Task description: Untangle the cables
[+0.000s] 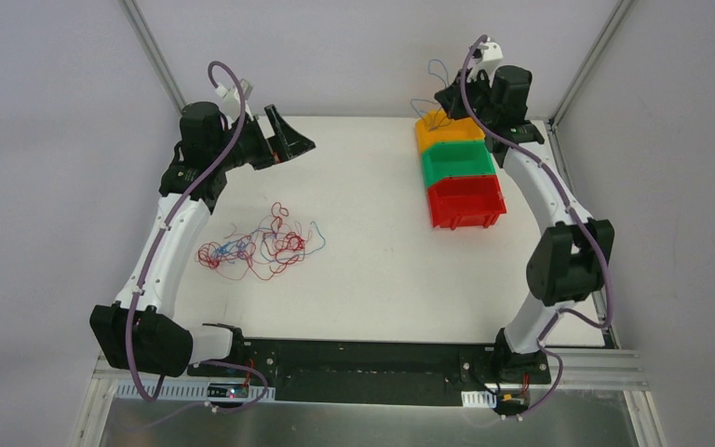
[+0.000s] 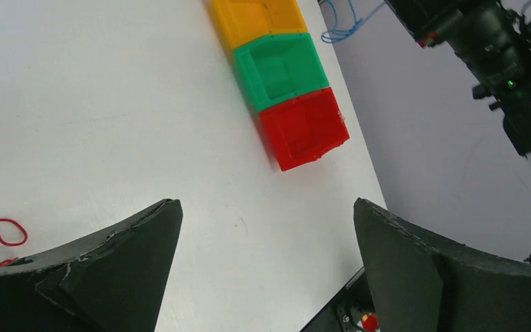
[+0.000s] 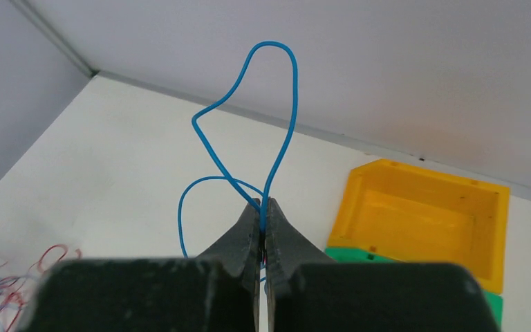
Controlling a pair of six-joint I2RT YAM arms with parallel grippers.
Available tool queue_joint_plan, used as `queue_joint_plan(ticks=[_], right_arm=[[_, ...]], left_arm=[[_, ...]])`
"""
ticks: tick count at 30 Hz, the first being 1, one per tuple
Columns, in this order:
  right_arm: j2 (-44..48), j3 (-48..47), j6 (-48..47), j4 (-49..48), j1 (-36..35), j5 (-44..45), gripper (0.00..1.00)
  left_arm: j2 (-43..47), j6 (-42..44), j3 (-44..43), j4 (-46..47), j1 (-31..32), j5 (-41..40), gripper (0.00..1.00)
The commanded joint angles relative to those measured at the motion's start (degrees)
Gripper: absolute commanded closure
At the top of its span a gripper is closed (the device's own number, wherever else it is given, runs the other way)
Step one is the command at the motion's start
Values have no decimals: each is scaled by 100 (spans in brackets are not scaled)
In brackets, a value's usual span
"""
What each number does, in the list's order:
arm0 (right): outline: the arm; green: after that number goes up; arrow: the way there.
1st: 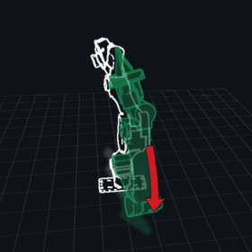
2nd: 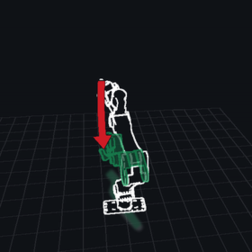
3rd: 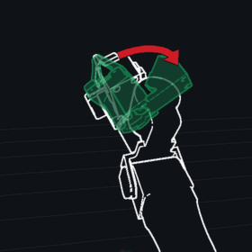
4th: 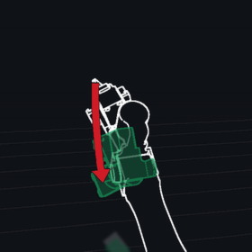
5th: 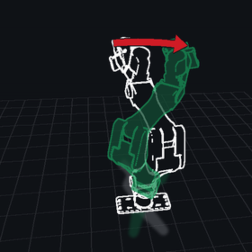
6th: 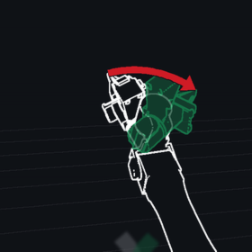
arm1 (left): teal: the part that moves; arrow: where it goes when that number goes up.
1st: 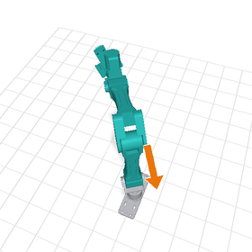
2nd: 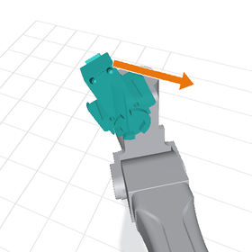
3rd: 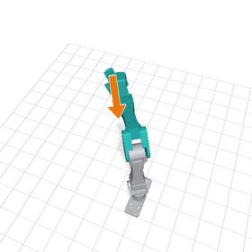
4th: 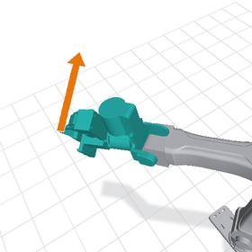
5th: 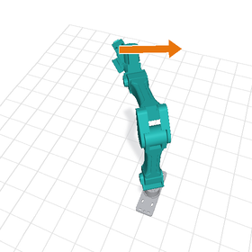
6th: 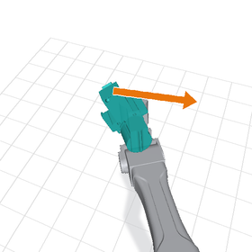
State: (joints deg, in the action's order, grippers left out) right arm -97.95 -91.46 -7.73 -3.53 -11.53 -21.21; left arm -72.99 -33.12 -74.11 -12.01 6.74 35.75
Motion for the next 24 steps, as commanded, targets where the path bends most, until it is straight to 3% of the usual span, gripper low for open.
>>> queue_joint_plan(ticks=[1, 10, 17, 19, 21, 22, 24], right_arm=[[-841, -700, -98, -613, 325, 284, 100], [-2754, -2534, 12, -1013, 642, 720, 100], [-3215, -2478, -186, -1219, 656, 1088, 100], [-3145, -2284, -253, -1227, 680, 1183, 90], [-2976, -2063, -272, -1250, 722, 1224, 60], [-2864, -1942, -277, -1255, 749, 1199, 52], [-2590, -1703, -295, -1271, 786, 1081, 49]], left_arm=[[271, 718, 49, -151, 3, -65, 1], [320, 1107, 221, -472, 7, -112, 1], [283, 1352, 241, -676, -28, -247, 1], [296, 1401, 251, -723, -37, -285, 1], [308, 1466, 242, -772, -50, -308, 1], [311, 1491, 235, -787, -57, -320, 1], [321, 1538, 226, -807, -67, -340, 1]])
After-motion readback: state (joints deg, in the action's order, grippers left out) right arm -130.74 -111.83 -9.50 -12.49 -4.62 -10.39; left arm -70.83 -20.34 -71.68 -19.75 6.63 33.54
